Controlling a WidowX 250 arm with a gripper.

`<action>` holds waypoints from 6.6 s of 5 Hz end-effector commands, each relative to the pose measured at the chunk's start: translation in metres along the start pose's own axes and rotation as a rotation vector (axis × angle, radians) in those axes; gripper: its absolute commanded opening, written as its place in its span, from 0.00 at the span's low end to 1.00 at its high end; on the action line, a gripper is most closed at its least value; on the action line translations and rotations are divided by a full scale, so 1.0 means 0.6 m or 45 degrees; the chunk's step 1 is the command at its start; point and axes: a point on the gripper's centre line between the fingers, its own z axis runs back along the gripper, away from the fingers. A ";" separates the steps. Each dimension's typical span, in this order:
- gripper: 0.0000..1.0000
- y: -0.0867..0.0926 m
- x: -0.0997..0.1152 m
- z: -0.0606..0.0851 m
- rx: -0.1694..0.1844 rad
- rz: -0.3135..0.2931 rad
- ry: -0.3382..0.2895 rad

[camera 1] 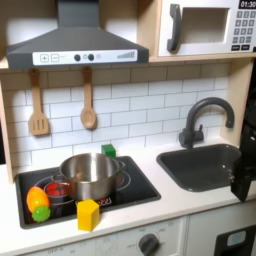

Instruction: Slide pot right

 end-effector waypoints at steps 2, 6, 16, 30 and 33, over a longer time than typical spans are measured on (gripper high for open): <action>1.00 0.013 0.012 -0.001 0.017 -0.010 0.003; 1.00 0.086 0.106 -0.010 0.069 0.052 -0.002; 1.00 0.278 0.402 -0.102 0.183 0.098 -0.024; 1.00 0.149 0.359 -0.148 0.087 -0.109 0.068; 1.00 0.135 0.340 -0.071 0.080 -0.100 -0.069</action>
